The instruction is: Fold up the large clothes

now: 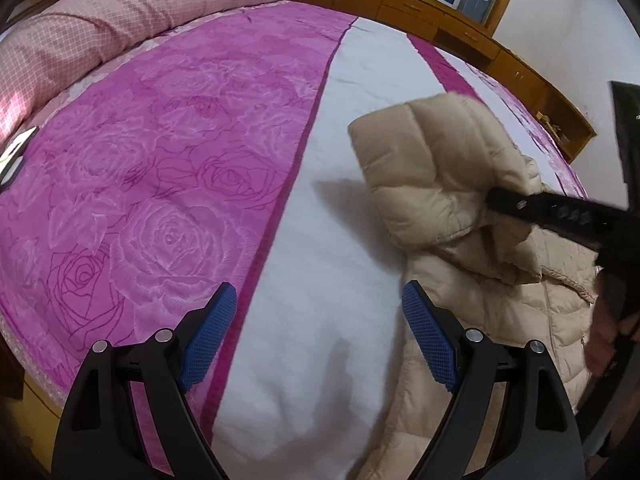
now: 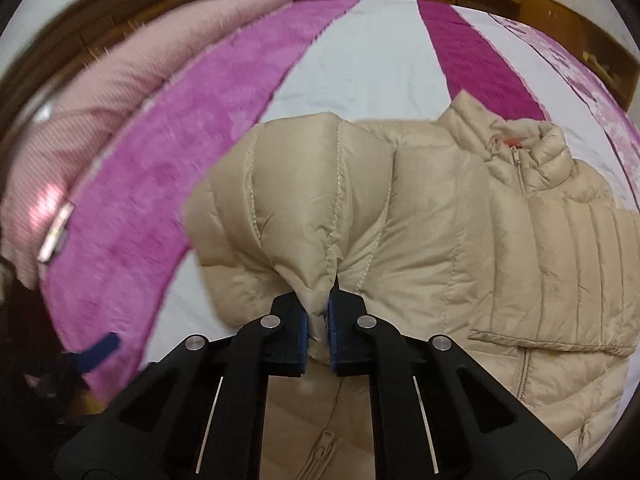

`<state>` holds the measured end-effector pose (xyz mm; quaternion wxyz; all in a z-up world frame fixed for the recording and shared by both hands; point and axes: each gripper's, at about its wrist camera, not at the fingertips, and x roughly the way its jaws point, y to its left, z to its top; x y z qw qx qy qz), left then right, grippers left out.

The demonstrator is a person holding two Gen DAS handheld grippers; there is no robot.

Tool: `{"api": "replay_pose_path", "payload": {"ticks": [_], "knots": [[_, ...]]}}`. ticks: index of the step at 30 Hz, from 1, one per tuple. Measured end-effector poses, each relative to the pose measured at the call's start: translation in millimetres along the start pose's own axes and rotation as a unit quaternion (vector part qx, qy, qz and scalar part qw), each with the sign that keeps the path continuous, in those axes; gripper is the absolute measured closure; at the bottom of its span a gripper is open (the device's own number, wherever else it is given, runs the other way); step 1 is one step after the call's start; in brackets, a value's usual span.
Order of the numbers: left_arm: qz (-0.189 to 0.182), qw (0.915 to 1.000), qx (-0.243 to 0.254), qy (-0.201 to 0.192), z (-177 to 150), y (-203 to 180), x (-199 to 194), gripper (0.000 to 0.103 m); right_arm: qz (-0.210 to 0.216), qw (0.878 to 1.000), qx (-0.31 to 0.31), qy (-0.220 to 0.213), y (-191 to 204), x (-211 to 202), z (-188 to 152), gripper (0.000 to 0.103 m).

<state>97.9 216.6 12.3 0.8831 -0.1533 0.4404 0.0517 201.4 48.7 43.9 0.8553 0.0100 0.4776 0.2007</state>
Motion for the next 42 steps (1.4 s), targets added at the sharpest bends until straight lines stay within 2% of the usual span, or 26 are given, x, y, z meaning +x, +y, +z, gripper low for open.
{"api": "replay_pose_path", "payload": {"ticks": [5,11,19,22,24,25,27,29,34,37,39,42], "knots": [[-0.009,0.9998,0.014,-0.009,4.4,-14.0,-5.6,0.021,0.023,0.998,0.034,-0.036,-29.0,-43.3,4.1,0.095],[-0.023,0.9992,0.029,-0.012,5.2,-32.6,-8.0,0.021,-0.006,0.996,0.055,-0.066,-76.8,-82.3,-6.7,0.094],[-0.033,0.9980,0.052,-0.007,2.8,-59.4,-6.4,0.021,-0.070,0.989,0.123,-0.035,-146.8,-63.9,-43.4,0.086],[-0.036,0.9975,0.060,-0.007,3.2,-65.9,-6.0,0.021,-0.089,0.985,0.148,-0.024,-168.5,-57.9,-55.1,0.071],[-0.037,0.9973,0.063,-0.006,4.8,-69.6,-4.7,0.021,-0.098,0.982,0.157,-0.027,-175.8,-62.3,-60.2,0.050],[-0.037,0.9972,0.064,-0.006,5.4,-71.1,-4.5,0.021,-0.101,0.982,0.158,-0.031,-180.8,-66.5,-62.3,0.046],[-0.040,0.9970,0.066,-0.008,9.1,-74.7,-3.0,0.021,-0.111,0.981,0.154,-0.044,-183.7,-79.8,-64.5,0.038],[-0.040,0.9969,0.067,-0.009,11.4,-77.1,-1.3,0.021,-0.111,0.982,0.146,-0.055,-182.6,-92.4,-64.4,0.034],[-0.026,0.9973,0.067,-0.009,17.6,-81.7,4.9,0.021,-0.071,0.986,0.132,-0.066,-160.3,-106.4,-54.1,0.029],[-0.023,0.9975,0.066,-0.006,19.2,-82.6,5.7,0.021,-0.033,0.990,0.119,-0.067,-136.1,-101.7,-43.7,0.020],[-0.028,0.9976,0.063,-0.005,19.2,-81.5,5.7,0.021,-0.030,0.992,0.102,-0.066,-118.9,-93.2,-38.0,0.016],[-0.026,0.9976,0.064,-0.002,17.7,-80.5,6.8,0.021,-0.032,0.996,0.066,-0.051,-95.3,-69.0,-32.4,0.015]]}}
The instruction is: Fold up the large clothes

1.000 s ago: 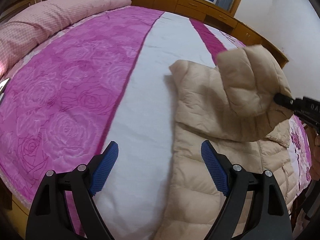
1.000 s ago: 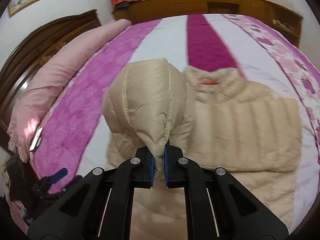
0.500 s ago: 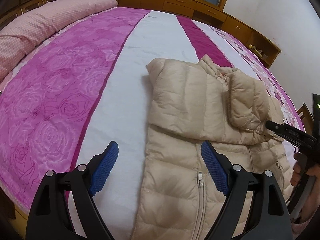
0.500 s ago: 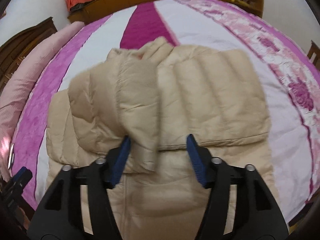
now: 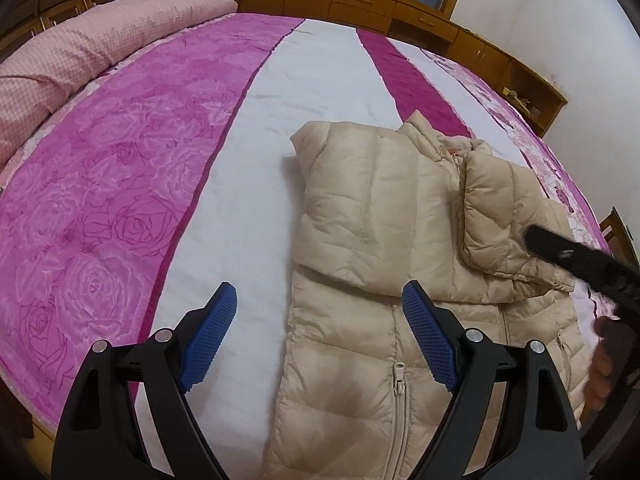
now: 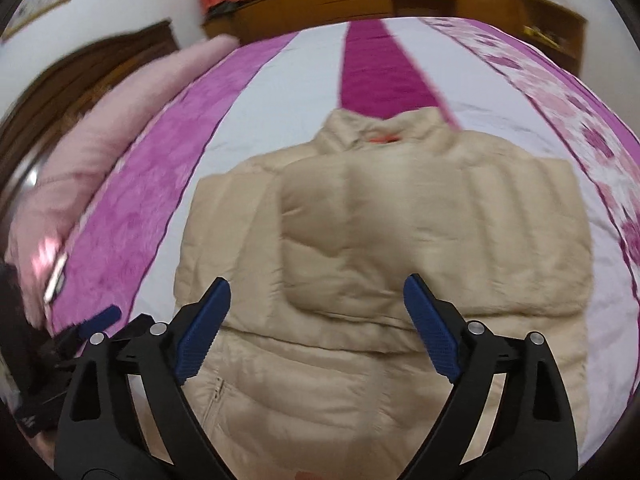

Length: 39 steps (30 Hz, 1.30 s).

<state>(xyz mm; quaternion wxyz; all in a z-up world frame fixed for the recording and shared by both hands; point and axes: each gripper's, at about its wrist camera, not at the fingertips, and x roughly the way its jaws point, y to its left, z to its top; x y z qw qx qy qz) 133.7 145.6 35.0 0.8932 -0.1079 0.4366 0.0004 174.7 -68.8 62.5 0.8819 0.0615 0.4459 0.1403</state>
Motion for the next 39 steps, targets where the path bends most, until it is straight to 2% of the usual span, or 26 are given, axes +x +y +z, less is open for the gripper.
{"api": "replay_pose_path", "payload": {"ticks": [3,7,12,13,15,16,18,19,26,33,39], "knots": [[-0.002,1.0000,-0.005,0.002,-1.3,2.0,0.0,0.021,-0.003,1.000,-0.013,0.022,14.2,27.9,-2.5,0.015],[-0.001,1.0000,-0.004,-0.004,-4.1,3.3,-5.5,0.021,-0.029,0.999,-0.025,0.034,18.9,57.5,-5.2,0.015],[0.001,0.9999,-0.011,-0.010,-2.8,9.0,-10.8,0.021,-0.039,0.998,-0.023,0.047,13.8,75.5,-8.4,0.017],[0.001,0.9999,-0.012,-0.012,-2.1,10.2,-12.0,0.021,-0.039,0.998,-0.023,0.047,13.3,77.1,-9.5,0.021],[0.001,0.9998,-0.014,-0.015,-0.9,12.3,-13.8,0.021,-0.052,0.997,-0.027,0.048,11.3,76.4,-11.1,0.055],[0.000,0.9997,-0.015,-0.017,-0.2,13.1,-14.6,0.021,-0.053,0.997,-0.024,0.049,9.5,74.6,-11.1,0.060],[-0.002,0.9997,-0.016,-0.018,1.2,13.6,-14.6,0.021,-0.021,0.998,-0.009,0.050,2.3,65.7,-10.3,0.076],[-0.003,0.9997,-0.016,-0.018,1.7,13.0,-14.5,0.021,-0.017,0.999,-0.009,0.044,-0.1,58.6,-9.9,0.078],[-0.023,0.9995,-0.012,-0.019,5.8,-3.8,-10.2,0.021,0.023,1.000,-0.003,-0.003,-26.4,-7.0,-6.4,0.081],[-0.029,0.9992,0.018,-0.021,11.0,-36.9,0.7,0.021,0.011,0.998,0.034,-0.044,-80.3,-65.0,-2.8,0.082],[-0.024,0.9985,0.045,-0.020,15.5,-58.2,15.9,0.021,-0.014,0.995,0.084,-0.051,-134.7,-77.5,-8.9,0.082]]}}
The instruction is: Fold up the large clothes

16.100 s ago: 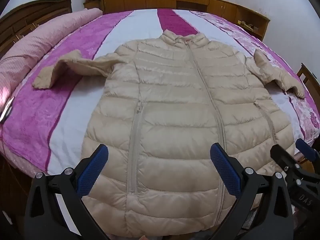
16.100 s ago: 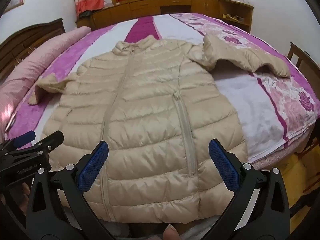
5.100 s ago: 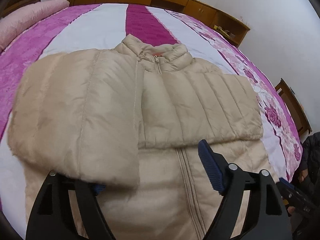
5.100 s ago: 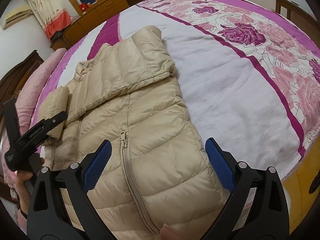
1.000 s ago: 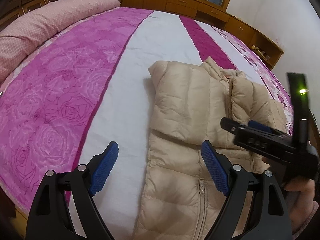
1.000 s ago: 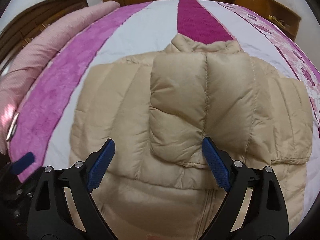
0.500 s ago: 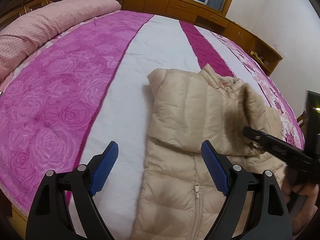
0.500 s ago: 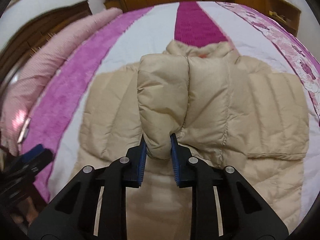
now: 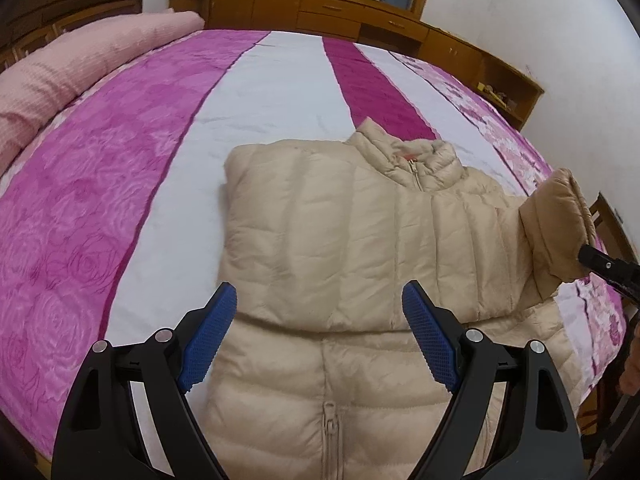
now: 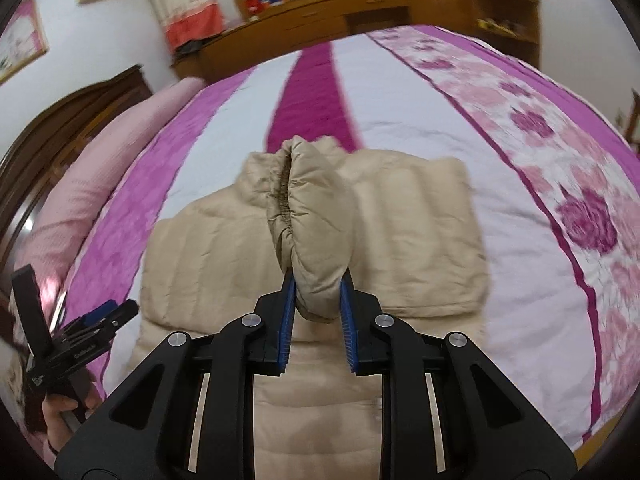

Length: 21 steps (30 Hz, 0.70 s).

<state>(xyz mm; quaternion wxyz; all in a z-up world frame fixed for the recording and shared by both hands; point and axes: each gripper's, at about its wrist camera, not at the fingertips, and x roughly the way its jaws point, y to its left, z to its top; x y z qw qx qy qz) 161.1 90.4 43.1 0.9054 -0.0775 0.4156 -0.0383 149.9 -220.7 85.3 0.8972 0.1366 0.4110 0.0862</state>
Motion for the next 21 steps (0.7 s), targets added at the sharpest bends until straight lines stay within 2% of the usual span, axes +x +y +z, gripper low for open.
{"api": "replay_pose_path", "payload": {"ticks": [4,11,12,15,21], "knots": [[0.008,0.9998,0.013,0.012,0.9,-7.0,16.3,0.027,-0.031,0.999,0.043,-0.001,-38.2,6.1,-4.2,0.082],[0.028,0.9989,0.017,0.033,-0.7,-10.5,43.9,0.027,-0.096,0.992,0.086,0.016,-92.0,31.1,-18.5,0.081],[0.035,0.9985,0.019,0.037,-0.6,-10.5,48.8,0.027,-0.102,0.990,0.093,0.021,-99.7,37.4,-21.3,0.079],[0.046,0.9978,0.025,0.040,-0.6,-9.6,56.3,0.027,-0.107,0.988,0.112,0.022,-117.2,50.3,-26.5,0.063],[0.044,0.9979,0.031,0.036,-1.1,-9.5,45.6,0.026,-0.089,0.988,0.126,0.013,-125.5,41.5,-30.9,0.053]]}}
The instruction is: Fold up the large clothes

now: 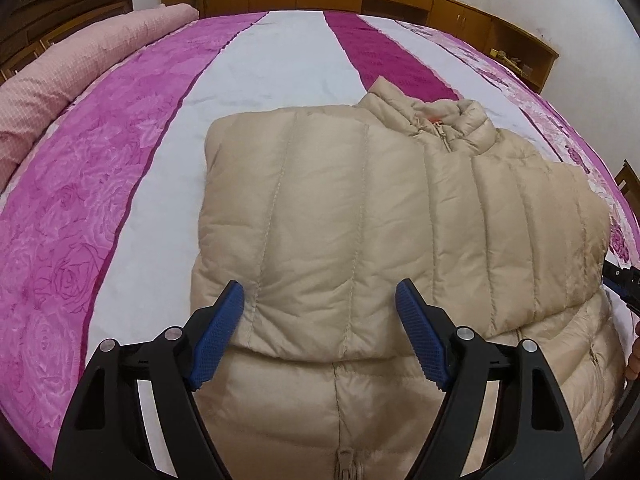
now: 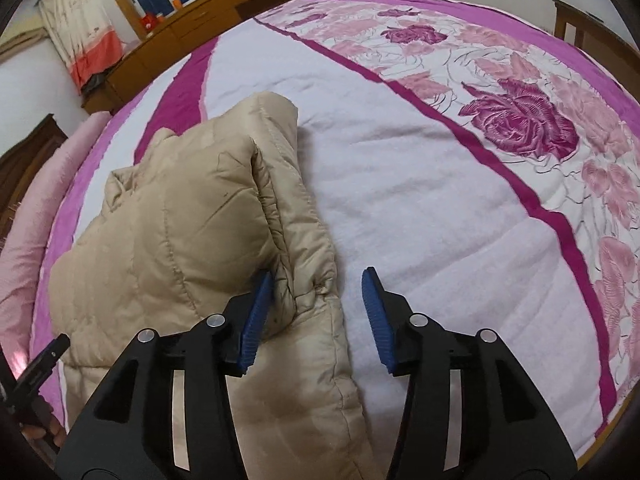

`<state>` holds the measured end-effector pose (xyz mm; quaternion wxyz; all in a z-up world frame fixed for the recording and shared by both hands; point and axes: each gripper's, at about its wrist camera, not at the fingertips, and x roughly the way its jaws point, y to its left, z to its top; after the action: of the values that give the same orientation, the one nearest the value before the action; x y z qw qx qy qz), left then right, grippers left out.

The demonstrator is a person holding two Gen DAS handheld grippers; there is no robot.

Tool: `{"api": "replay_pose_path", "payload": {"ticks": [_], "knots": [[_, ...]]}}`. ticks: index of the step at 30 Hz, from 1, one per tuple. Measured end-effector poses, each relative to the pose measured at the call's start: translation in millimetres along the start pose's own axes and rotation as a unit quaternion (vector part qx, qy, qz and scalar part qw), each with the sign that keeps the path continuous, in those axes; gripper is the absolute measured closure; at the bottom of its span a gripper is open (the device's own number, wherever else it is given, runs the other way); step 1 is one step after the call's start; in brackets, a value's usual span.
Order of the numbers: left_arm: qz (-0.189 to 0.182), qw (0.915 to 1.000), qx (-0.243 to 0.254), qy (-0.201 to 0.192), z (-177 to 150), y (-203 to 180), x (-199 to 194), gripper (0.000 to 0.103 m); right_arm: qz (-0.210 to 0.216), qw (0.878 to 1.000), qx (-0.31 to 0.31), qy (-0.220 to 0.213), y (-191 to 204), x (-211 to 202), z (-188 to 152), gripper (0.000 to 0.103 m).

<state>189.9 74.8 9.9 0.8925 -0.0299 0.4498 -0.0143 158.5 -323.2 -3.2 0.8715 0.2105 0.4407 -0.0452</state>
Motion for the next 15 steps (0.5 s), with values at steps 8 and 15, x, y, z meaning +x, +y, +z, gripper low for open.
{"api": "replay_pose_path", "payload": {"ticks": [8,15], "knots": [[-0.003,1.0000,0.007,-0.002,-19.1,3.5,-37.2,0.025,0.018,0.999,-0.045,-0.006,10.6,-47.3,-21.0,0.036],[-0.005,1.0000,-0.001,-0.008,-55.7,14.0,-79.1,0.023,0.024,0.996,-0.085,0.001,18.1,-80.1,-61.0,0.033]]}}
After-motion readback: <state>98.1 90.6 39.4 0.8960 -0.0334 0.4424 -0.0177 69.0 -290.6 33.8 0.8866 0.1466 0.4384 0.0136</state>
